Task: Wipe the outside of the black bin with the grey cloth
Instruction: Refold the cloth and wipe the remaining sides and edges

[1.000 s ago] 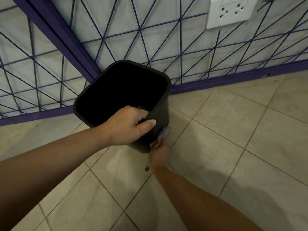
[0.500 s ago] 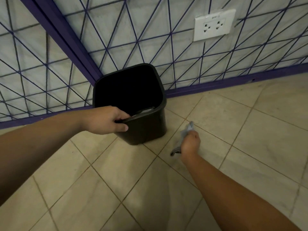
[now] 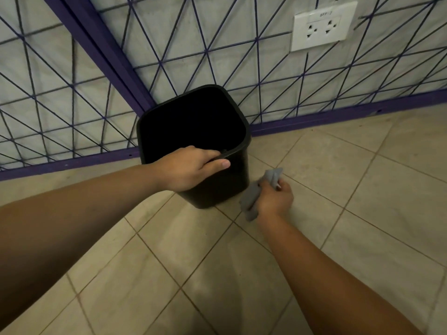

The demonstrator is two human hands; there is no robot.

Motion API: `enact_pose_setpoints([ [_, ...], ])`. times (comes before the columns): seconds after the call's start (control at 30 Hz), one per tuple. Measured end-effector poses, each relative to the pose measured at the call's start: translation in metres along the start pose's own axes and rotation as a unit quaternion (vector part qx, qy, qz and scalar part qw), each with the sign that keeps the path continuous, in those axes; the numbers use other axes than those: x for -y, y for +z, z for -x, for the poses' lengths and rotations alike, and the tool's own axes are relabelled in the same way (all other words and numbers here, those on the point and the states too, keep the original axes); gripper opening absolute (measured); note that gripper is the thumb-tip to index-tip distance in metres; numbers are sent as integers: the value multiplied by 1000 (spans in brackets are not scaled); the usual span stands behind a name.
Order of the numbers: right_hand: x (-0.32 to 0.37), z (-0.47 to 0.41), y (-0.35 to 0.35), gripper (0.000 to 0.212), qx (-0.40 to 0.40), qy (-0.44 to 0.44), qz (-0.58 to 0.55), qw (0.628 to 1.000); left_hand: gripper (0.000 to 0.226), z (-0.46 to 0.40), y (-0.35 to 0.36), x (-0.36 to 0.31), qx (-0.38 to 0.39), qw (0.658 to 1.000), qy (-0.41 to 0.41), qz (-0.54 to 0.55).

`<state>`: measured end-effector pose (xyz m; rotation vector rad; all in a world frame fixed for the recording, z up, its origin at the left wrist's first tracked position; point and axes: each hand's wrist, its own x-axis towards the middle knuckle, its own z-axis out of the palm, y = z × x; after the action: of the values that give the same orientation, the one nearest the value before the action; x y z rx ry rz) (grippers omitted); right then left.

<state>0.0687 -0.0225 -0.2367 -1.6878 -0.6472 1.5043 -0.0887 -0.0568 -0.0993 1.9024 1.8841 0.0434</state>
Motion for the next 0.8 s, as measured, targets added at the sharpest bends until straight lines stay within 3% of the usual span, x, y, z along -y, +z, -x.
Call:
enact_pose_setpoints([
  [0.1, 26, 8, 14, 20, 0, -80, -51, 995, 39, -10, 6, -12, -41, 999, 4, 32],
  [0.23, 37, 23, 30, 32, 74, -167, -77, 980, 44, -21, 8, -18, -64, 997, -2, 51],
  [0.4, 18, 20, 29, 30, 70, -215, -34, 974, 47, -24, 8, -18, -68, 996, 8, 54],
  [0.47, 13, 18, 34, 25, 29, -211, -65, 975, 47, -26, 9, -17, -74, 996, 10, 55],
  [0.53, 11, 24, 40, 20, 41, -175, -120, 976, 46, -27, 11, -17, -76, 996, 13, 50],
  [0.63, 6, 46, 50, 40, 154, -176, -200, 952, 51, -28, 14, -15, -79, 996, 23, 41],
  [0.8, 5, 42, 71, 59, 159, -212, -243, 933, 47, -33, 15, -14, -82, 995, 30, 46],
])
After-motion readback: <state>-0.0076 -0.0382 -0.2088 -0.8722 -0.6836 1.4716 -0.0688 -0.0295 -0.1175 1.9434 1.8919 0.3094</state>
